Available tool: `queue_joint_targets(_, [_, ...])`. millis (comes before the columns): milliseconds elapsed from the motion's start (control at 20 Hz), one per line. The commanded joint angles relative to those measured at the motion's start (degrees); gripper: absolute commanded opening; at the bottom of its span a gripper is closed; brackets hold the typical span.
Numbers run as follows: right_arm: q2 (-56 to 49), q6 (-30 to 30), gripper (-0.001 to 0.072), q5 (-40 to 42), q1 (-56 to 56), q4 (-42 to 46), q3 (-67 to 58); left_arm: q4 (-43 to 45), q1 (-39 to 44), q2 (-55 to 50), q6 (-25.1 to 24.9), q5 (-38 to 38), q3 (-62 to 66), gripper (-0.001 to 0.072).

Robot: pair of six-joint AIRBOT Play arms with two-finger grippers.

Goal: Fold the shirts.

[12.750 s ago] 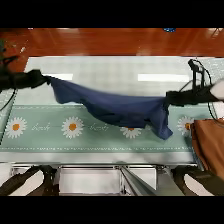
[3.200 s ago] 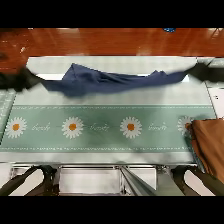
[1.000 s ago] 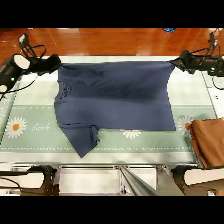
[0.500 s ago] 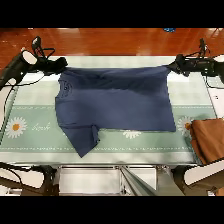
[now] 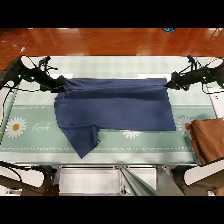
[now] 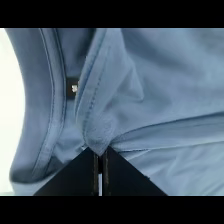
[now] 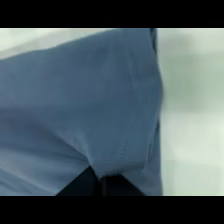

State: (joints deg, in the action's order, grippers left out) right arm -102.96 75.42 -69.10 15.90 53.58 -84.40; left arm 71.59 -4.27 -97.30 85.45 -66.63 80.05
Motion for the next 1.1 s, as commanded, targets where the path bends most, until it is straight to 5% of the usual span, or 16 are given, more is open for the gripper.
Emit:
queue_joint_targets(0, [0.0,2.1,0.0075,-1.0,-0.1,1.4,0.3,0.2,0.0,-0.3,-0.2,-4.2,-0.3,0.0020])
queue_joint_targets(50, [0.0,3.0,0.0294,-1.7,0.0,1.4,0.2,0.0,0.0,-0.2,-0.2,-6.4,-0.3,0.0129])
queue_joint_targets(100, [0.1,3.6,0.0410,-3.4,0.0,1.3,0.2,0.3,-0.2,-0.2,-0.2,-9.2,-0.3,0.0423])
queue_joint_targets(150, [0.4,3.7,0.0410,-5.5,0.4,1.4,0.2,0.5,-0.5,-0.2,-0.4,-12.1,-0.3,0.0503])
queue_joint_targets(400, [8.8,5.0,0.0409,-12.7,4.2,5.8,0.9,0.5,-5.8,5.4,-0.4,-22.3,-3.2,0.0505])
queue_joint_targets(600, [25.0,5.7,0.0410,-1.5,6.9,8.2,18.8,-0.4,-13.3,20.6,-1.9,-15.6,-19.8,0.0505])
queue_joint_targets(750, [38.2,1.9,0.0409,7.5,7.3,2.2,38.2,-12.3,-22.8,33.1,-8.0,-10.8,-38.2,0.0505])
queue_joint_targets(850, [45.9,0.1,0.0409,10.2,7.3,-2.5,48.3,-19.7,-29.0,39.4,-13.1,-9.6,-49.2,0.0506])
queue_joint_targets(1050, [54.2,-0.9,0.0409,10.4,7.2,-6.8,57.4,-20.9,-30.4,42.2,-11.9,-2.5,-61.2,0.0506])
